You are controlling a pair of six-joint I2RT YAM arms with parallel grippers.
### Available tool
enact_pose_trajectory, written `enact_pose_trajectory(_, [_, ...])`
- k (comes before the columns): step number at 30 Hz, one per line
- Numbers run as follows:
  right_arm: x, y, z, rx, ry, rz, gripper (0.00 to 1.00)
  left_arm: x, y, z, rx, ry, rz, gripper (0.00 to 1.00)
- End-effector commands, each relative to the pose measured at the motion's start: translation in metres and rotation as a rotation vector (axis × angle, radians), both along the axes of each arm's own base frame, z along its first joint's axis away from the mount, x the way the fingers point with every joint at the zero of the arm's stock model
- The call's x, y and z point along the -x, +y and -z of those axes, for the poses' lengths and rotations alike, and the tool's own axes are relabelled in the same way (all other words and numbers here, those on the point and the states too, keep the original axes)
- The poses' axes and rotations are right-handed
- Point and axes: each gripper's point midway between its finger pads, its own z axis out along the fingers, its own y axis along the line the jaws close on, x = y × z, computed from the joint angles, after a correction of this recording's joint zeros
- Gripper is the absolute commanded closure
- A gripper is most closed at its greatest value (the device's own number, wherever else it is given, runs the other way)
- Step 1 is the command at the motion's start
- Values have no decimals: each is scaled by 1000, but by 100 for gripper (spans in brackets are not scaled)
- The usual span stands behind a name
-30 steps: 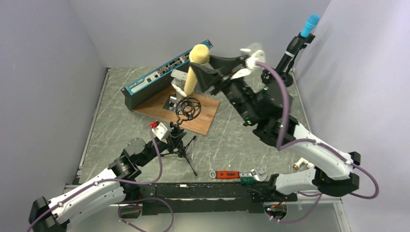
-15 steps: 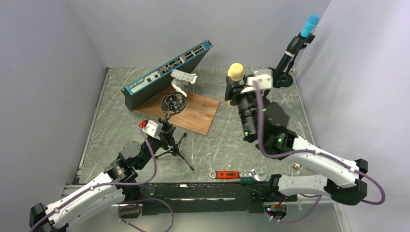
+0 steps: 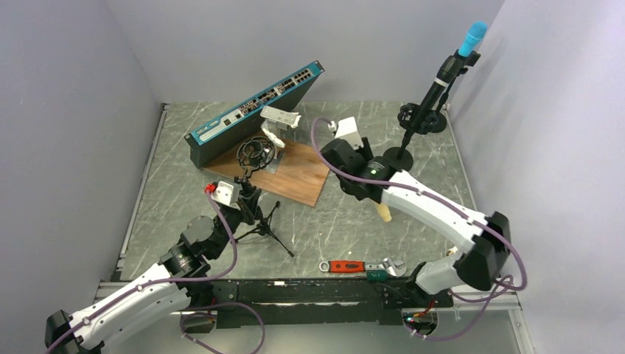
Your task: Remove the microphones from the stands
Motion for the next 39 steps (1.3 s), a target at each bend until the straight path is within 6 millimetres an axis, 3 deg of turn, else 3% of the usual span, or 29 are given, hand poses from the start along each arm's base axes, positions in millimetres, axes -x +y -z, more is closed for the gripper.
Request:
enact_pose_trajectory(1, [19, -12, 41, 76, 232, 12, 100, -3, 13, 42, -84, 122, -75, 95])
enact_pose_trajectory(3, [22, -8, 65, 73, 318, -17, 100, -3, 12, 43, -84, 121, -73, 94])
enact_pose_trajectory(8, [20, 1, 100, 67, 394, -78, 100, -3, 13, 41, -79, 125, -77, 91])
enact_pose_trajectory(11, [13, 9, 115, 53, 417, -117, 100, -2, 14, 42, -76, 127, -78, 81])
enact_pose_trajectory(13, [11, 11, 124, 76, 445, -137, 100, -2, 15, 41, -74, 131, -82, 79])
enact_pose_trajectory(16, [15, 10, 144, 129, 515, -165, 100, -1, 16, 40, -72, 141, -88, 74])
enact_pose_trajectory(19, [20, 9, 161, 169, 573, -191, 100, 0, 17, 41, -64, 153, -90, 62])
enact_pose_trajectory(24, [22, 15, 173, 151, 586, -234, 100, 4, 14, 38, -32, 155, -66, 41])
enact_pose_trajectory(30, [25, 19, 188, 118, 602, -255, 100, 10, 15, 22, 3, 167, -47, 26])
enact_pose_trajectory(35, [25, 22, 195, 94, 595, -262, 98, 25, 14, -4, 4, 146, 30, 20])
enact_pose_trajectory(39, [26, 22, 200, 92, 598, -267, 85, 44, 20, -37, 13, 71, 104, 16])
